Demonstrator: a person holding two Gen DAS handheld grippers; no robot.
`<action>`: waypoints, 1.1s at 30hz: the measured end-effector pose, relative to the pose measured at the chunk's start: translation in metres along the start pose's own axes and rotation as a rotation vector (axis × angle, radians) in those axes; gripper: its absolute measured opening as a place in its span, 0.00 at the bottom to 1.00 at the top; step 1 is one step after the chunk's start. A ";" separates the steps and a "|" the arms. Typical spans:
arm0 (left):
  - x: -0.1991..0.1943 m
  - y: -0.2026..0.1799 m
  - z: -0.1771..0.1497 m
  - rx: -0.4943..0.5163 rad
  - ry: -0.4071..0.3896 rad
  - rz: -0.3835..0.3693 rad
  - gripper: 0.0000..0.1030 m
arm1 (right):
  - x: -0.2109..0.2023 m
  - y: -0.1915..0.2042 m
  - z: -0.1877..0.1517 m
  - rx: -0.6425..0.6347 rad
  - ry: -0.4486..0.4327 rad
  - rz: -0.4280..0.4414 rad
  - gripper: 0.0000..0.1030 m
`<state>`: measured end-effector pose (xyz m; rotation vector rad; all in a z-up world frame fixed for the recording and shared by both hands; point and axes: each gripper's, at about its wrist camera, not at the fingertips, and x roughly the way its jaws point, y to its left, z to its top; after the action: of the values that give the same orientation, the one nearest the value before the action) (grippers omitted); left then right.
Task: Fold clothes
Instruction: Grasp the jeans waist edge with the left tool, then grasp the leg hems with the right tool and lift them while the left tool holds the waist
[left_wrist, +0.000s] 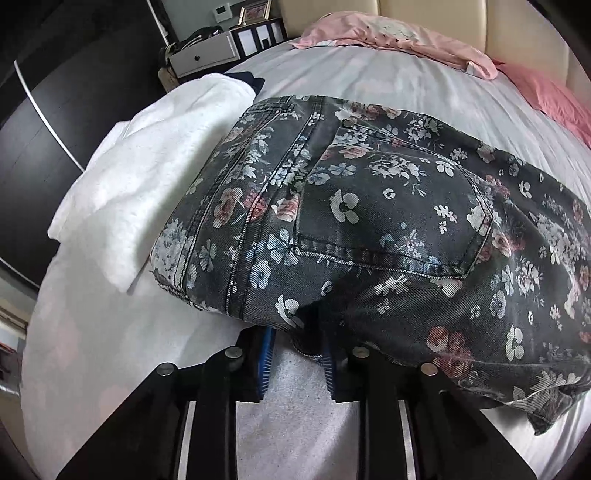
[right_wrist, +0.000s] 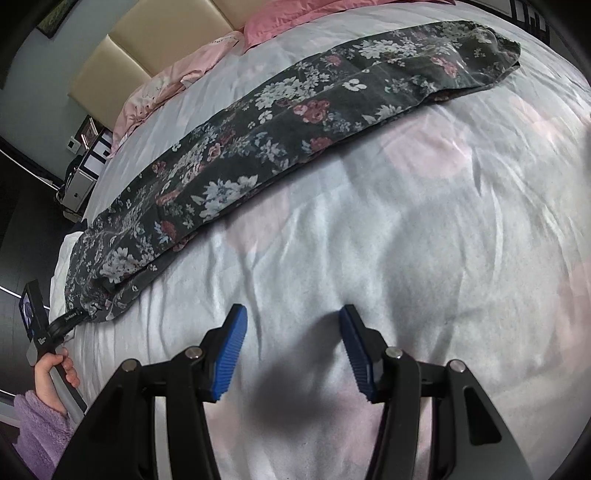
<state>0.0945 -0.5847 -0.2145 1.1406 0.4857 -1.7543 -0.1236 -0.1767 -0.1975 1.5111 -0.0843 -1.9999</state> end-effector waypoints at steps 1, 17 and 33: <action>0.001 0.000 0.001 0.001 0.002 0.001 0.26 | -0.001 -0.004 0.005 0.009 -0.007 -0.004 0.50; 0.015 0.006 0.017 0.014 0.024 -0.045 0.27 | -0.023 -0.118 0.054 0.413 -0.176 0.172 0.50; 0.010 0.026 0.001 -0.124 0.066 -0.203 0.29 | -0.018 -0.251 0.189 0.607 -0.277 0.165 0.50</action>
<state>0.1160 -0.6022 -0.2183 1.0951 0.7624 -1.8353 -0.3984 -0.0240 -0.2197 1.4869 -0.9732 -2.1374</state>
